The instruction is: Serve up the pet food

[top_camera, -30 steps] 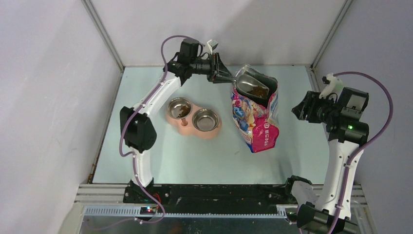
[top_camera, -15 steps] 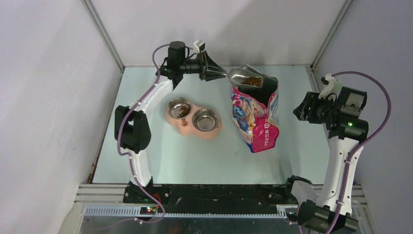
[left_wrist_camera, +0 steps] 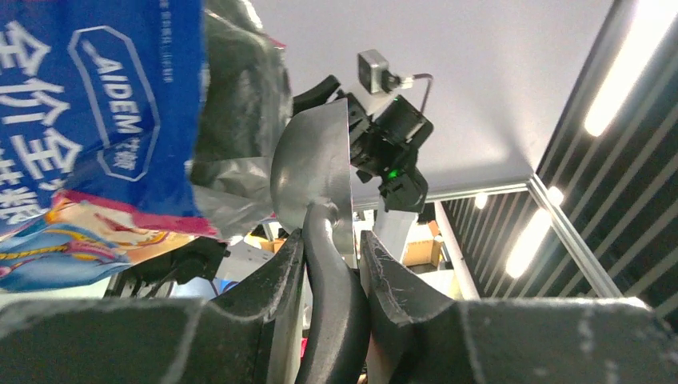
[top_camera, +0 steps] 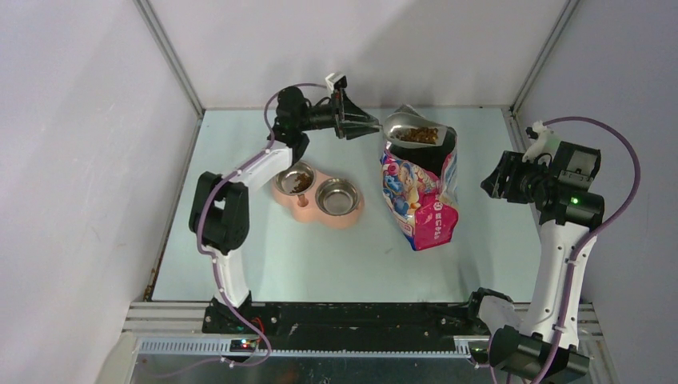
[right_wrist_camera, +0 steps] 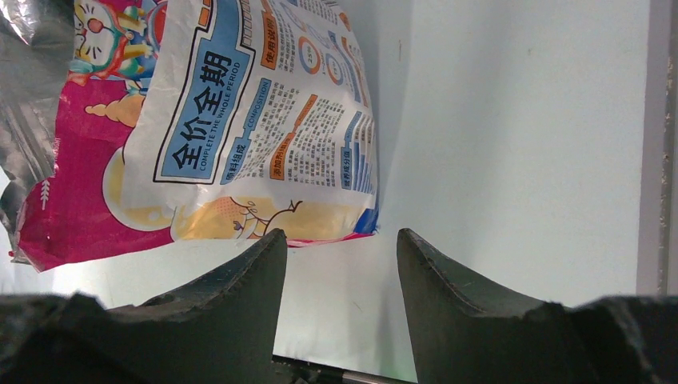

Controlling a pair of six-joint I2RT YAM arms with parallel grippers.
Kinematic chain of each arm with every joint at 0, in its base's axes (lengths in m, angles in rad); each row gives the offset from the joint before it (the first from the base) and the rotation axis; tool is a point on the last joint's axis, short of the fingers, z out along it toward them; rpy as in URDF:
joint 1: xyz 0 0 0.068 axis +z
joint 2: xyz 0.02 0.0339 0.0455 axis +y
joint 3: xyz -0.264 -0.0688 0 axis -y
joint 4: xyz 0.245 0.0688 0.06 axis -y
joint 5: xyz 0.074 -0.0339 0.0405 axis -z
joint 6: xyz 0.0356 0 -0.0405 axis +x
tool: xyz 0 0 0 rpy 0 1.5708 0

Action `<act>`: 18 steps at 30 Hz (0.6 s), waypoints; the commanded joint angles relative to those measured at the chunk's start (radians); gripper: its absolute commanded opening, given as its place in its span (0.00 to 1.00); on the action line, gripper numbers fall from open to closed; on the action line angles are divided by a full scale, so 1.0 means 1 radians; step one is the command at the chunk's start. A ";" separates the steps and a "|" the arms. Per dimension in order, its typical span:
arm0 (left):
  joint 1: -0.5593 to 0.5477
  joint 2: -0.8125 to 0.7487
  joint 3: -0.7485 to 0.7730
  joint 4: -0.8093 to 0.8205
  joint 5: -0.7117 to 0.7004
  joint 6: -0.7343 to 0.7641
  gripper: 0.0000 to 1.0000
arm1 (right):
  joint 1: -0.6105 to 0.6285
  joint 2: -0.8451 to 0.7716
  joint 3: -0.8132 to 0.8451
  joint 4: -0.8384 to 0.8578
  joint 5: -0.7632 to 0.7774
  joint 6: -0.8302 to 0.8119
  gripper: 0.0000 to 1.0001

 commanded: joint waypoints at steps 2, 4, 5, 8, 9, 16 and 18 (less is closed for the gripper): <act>0.013 -0.080 -0.018 0.210 0.009 -0.098 0.00 | -0.004 -0.004 0.044 0.005 0.007 -0.019 0.56; 0.026 -0.103 -0.019 0.159 0.018 -0.064 0.00 | -0.004 -0.005 0.043 0.004 0.000 -0.017 0.56; 0.031 -0.122 -0.019 0.122 0.021 -0.041 0.00 | -0.004 -0.007 0.044 0.006 -0.007 -0.016 0.56; 0.060 -0.166 -0.021 0.035 0.029 0.016 0.00 | -0.004 -0.014 0.044 0.010 -0.019 -0.014 0.56; 0.074 -0.186 -0.023 -0.003 0.036 0.045 0.00 | -0.004 -0.018 0.043 0.010 -0.023 -0.014 0.56; 0.165 -0.300 -0.126 -0.131 0.055 0.153 0.00 | 0.004 -0.029 0.043 0.012 -0.049 -0.012 0.56; 0.187 -0.319 -0.169 -0.153 0.069 0.182 0.00 | 0.010 -0.029 0.045 0.015 -0.056 -0.011 0.56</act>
